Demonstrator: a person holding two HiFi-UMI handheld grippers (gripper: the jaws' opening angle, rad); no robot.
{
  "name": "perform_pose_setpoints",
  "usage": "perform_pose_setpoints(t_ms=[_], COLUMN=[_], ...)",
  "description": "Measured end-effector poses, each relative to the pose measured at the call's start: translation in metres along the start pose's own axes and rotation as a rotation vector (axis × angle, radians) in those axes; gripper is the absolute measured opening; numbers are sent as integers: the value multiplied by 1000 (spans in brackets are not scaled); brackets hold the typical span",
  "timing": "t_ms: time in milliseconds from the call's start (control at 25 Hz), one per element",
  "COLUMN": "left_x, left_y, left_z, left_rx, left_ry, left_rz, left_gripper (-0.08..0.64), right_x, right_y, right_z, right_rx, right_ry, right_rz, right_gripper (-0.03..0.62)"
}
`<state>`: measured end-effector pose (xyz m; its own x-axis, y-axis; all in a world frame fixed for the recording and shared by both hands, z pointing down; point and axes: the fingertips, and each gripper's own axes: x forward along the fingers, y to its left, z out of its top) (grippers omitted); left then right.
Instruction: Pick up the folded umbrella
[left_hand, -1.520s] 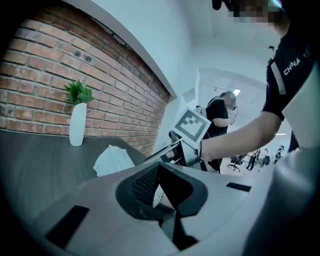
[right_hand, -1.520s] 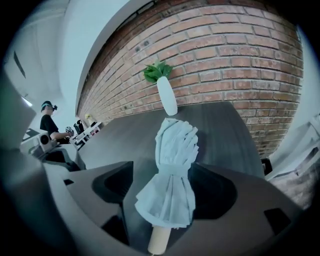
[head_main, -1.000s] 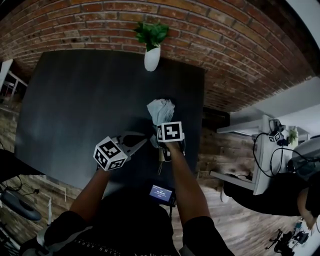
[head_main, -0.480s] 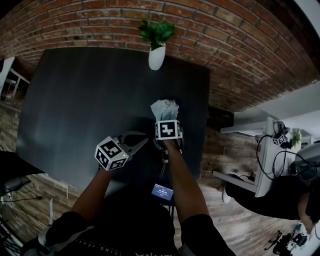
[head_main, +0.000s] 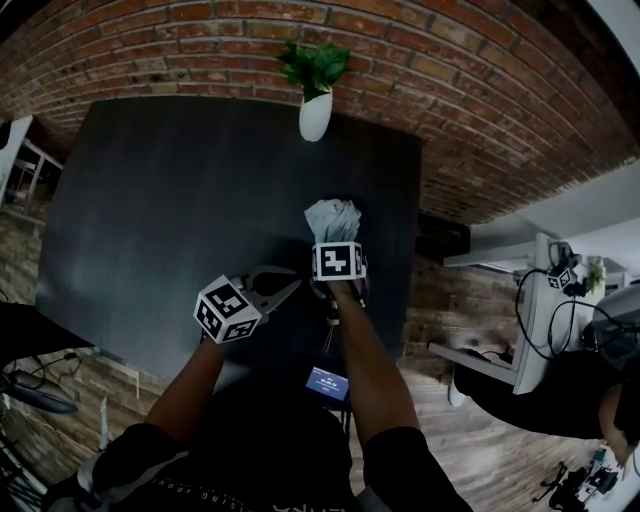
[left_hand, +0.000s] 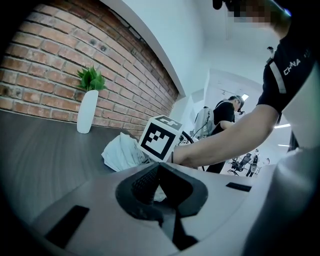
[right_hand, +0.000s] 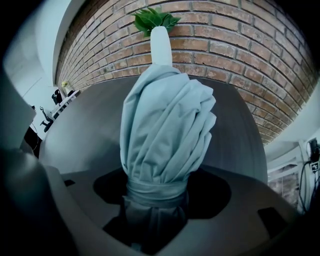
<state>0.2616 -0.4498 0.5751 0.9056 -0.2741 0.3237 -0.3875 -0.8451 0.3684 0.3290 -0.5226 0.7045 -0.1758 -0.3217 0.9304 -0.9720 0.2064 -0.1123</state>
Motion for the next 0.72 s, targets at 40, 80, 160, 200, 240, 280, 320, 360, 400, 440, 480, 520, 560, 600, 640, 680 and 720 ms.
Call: perform_pose_setpoints(t_ms=[40,80,160,200,240,280,320,360,400,440,480,520,560,600,640,680,720], left_x=[-1,-3,-5,-5,-6,-6,-6,-7,-7,-8,-8,-8,-9,-10,-11,-12,-13], left_y=[0,1,2,2,2,2,2,1,1,1,0,-1,-1,-2,-3,-3,-3], left_z=[0,0,1,1,1,2,2,2,3,3,4,4,5,6,7,8,9], left_rx=[1,2,2,3,3,5,6,7,8,9,10,11,13,16,19,22,26], left_ry=[-1,-2,-5,-6,-6,-7,-7,-8,-10,-12,-13,-14,-15,-16,-18,-19,-21], left_rz=[2,4,9,10,11,12,12,12,13,13,13,14,14,15,16,18,20], left_gripper=[2,2,2,2,2,2,2,2,2,2,2,2,2,2,2,3,2], right_x=[-2,-3,-3,-4,-6,-8,-11,-13,-15,-17,-20,-23,-27,-31,-36,-41,-46], right_y=[1,1,0,0,-1,0,1,1,0,-2,-3,-2,-2,-1,0,2,4], right_z=[-3,-5,-4,-3,-5,-9,-12,-13,-10,-3,3,7,10,13,16,19,22], right_rx=[9,14,12,9,12,19,25,25,18,5,-3,-4,-2,1,1,-1,-2], right_ry=[8,12,-4,-14,-11,-1,7,5,-16,-53,-89,-115,-135,-154,-173,-194,-216], right_rz=[3,5,7,8,8,9,12,11,6,2,3,10,19,26,32,40,49], right_gripper=[324,324,324,323,322,322,322,322,322,322,322,322,322,322,322,322,322])
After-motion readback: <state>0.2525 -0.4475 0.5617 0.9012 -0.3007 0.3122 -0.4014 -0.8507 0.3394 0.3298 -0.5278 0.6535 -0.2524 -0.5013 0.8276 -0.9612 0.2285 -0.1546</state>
